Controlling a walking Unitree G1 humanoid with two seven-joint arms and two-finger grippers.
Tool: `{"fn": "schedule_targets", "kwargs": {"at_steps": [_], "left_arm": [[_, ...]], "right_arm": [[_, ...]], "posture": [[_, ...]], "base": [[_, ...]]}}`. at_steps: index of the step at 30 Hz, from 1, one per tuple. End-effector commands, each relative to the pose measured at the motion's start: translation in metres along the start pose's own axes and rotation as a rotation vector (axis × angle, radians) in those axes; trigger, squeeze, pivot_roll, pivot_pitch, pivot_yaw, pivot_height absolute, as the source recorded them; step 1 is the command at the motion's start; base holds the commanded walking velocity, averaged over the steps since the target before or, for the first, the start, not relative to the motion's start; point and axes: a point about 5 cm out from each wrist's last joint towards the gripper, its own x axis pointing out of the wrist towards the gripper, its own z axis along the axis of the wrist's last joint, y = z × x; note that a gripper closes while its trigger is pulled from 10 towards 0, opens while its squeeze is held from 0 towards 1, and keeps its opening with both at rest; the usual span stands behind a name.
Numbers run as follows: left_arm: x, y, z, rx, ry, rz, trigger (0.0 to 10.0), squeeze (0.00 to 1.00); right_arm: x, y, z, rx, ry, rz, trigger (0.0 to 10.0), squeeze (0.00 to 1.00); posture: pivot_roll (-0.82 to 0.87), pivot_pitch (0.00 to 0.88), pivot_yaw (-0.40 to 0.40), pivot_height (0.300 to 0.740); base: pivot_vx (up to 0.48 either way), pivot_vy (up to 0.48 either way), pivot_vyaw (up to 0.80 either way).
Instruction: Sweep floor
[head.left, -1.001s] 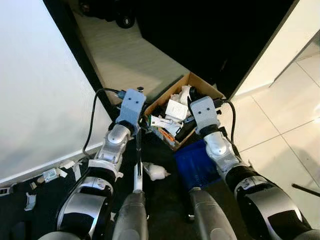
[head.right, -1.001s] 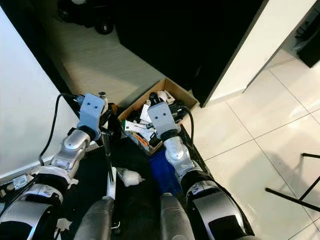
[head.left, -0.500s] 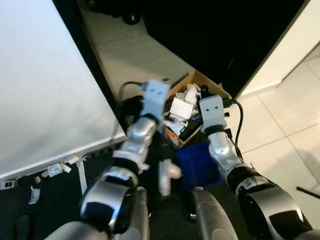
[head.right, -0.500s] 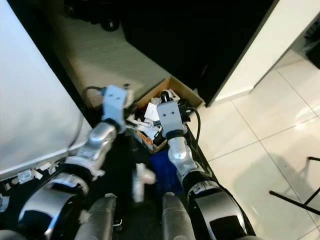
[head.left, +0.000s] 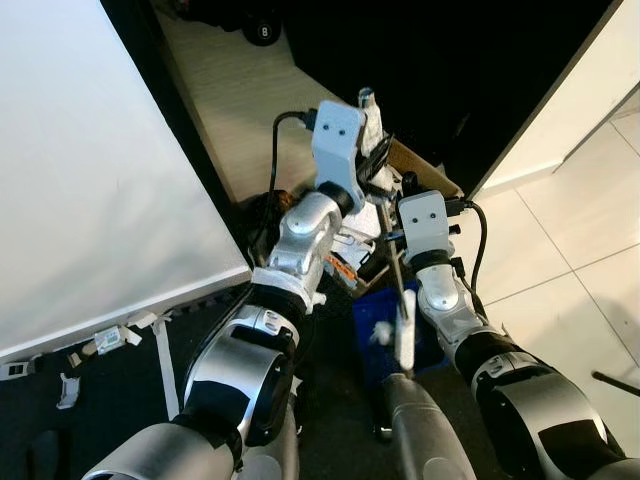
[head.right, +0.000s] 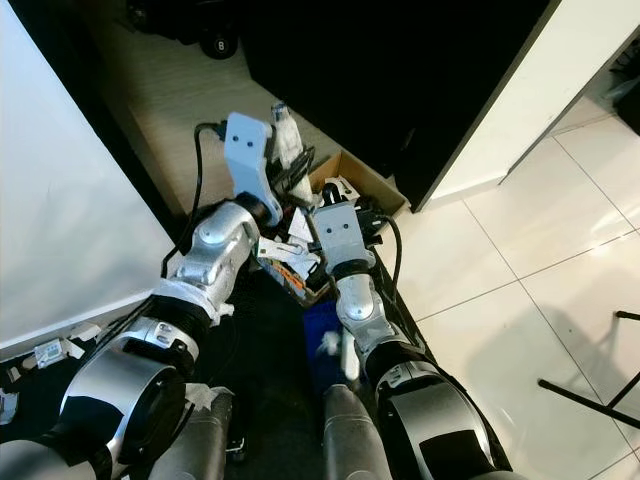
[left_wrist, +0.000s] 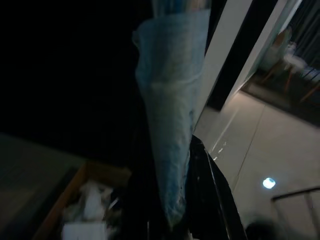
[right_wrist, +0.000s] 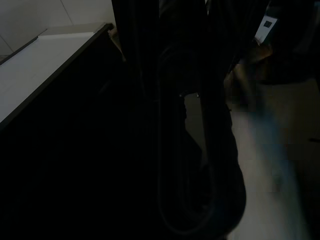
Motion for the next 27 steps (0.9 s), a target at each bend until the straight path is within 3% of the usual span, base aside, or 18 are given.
{"fn": "schedule_targets", "kwargs": {"at_steps": [1,3,4,6,8,11,13,18,22,25,27], "left_arm": [[0.016,-0.011,0.047,-0.053,-0.179,-0.091,10.0,0.0],[0.008,0.0,0.065,-0.037,-0.207,-0.138,10.0,0.0],[0.008,0.0,0.065,-0.037,-0.207,-0.138,10.0,0.0],[-0.006,0.011,0.072,0.048,-0.176,-0.201,10.0,0.0],[-0.006,0.011,0.072,0.048,-0.176,-0.201,10.0,0.0],[-0.04,0.038,0.07,0.161,-0.064,-0.228,10.0,0.0],[-0.045,0.041,0.07,0.17,-0.053,-0.226,10.0,0.0],[-0.074,0.083,0.071,0.319,0.049,-0.035,10.0,0.0],[-0.083,0.092,0.071,0.375,0.091,-0.005,10.0,0.0],[-0.102,0.111,0.076,0.472,0.17,0.045,10.0,0.0],[-0.107,0.116,0.078,0.49,0.181,0.062,10.0,0.0]], "right_arm": [[-0.003,0.0,-0.006,0.011,0.039,-0.002,10.0,0.0],[-0.002,0.0,-0.006,0.033,0.042,-0.006,10.0,0.0],[-0.002,0.0,-0.006,0.033,0.042,-0.006,10.0,0.0],[-0.001,-0.002,-0.005,0.056,0.047,-0.014,10.0,0.0],[-0.001,-0.002,-0.005,0.056,0.047,-0.014,10.0,0.0],[0.0,-0.006,-0.006,0.122,0.064,-0.017,10.0,0.0],[0.0,-0.007,-0.007,0.131,0.068,-0.018,10.0,0.0],[-0.001,-0.017,-0.014,0.273,0.119,-0.068,10.0,0.0],[-0.002,-0.018,-0.016,0.284,0.124,-0.067,10.0,0.0],[-0.005,-0.018,-0.017,0.28,0.121,-0.054,10.0,0.0],[-0.005,-0.019,-0.018,0.276,0.118,-0.05,10.0,0.0]], "posture": [[0.07,0.146,-0.017,0.74],[0.07,0.14,-0.018,0.74],[0.07,0.14,-0.018,0.74],[0.08,0.126,-0.02,0.74],[0.08,0.126,-0.02,0.74],[0.08,0.109,-0.022,0.74],[0.08,0.109,-0.022,0.74],[0.09,0.1,-0.025,0.74],[0.09,0.098,-0.025,0.74],[0.09,0.095,-0.024,0.74],[0.09,0.094,-0.024,0.74]], "base": [[0.0,0.0,0.0],[0.0,0.0,0.0],[0.0,0.0,0.0],[0.0,0.0,0.0],[0.0,0.0,0.0],[0.0,0.0,0.0],[0.0,0.0,0.0],[0.0,0.0,0.0],[0.0,0.0,0.0],[0.0,0.0,0.0],[0.0,0.0,0.0]]}}
